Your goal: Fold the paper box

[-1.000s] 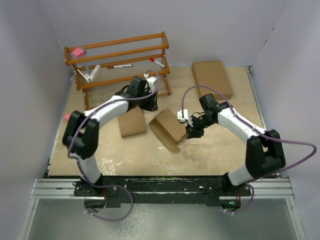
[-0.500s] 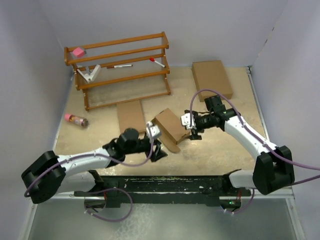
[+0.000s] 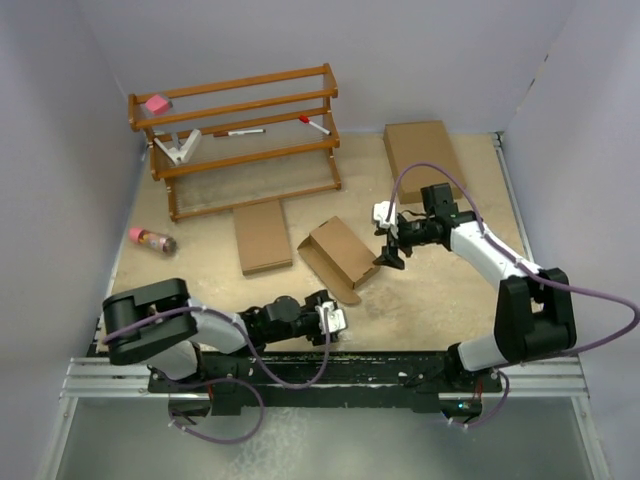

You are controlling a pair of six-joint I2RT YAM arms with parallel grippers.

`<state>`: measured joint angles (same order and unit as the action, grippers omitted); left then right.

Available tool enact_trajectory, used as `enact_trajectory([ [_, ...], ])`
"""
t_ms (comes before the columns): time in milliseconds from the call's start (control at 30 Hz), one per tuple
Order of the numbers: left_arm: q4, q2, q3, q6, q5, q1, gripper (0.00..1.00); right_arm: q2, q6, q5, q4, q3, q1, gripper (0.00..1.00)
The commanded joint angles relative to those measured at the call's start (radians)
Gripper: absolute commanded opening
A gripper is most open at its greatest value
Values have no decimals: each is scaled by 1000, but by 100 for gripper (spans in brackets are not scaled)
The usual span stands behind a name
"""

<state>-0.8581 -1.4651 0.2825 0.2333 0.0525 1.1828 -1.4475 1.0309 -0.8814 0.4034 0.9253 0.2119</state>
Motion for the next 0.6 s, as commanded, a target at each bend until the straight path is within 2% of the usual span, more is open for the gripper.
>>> enact_trajectory([
  [0, -190, -123, 88, 89, -134, 23, 69, -25, -194, -5, -86, 25, -2, 80],
  [133, -271, -192, 111, 107, -192, 31, 68, -99, -369, -1, -101, 73, -9, 79],
  [233, -268, -216, 137, 105, -204, 32, 65, -163, -465, -3, -79, 132, -18, 78],
  [567, -290, -316, 183, 83, -209, 34, 57, -228, -566, 16, -118, 141, -42, 76],
])
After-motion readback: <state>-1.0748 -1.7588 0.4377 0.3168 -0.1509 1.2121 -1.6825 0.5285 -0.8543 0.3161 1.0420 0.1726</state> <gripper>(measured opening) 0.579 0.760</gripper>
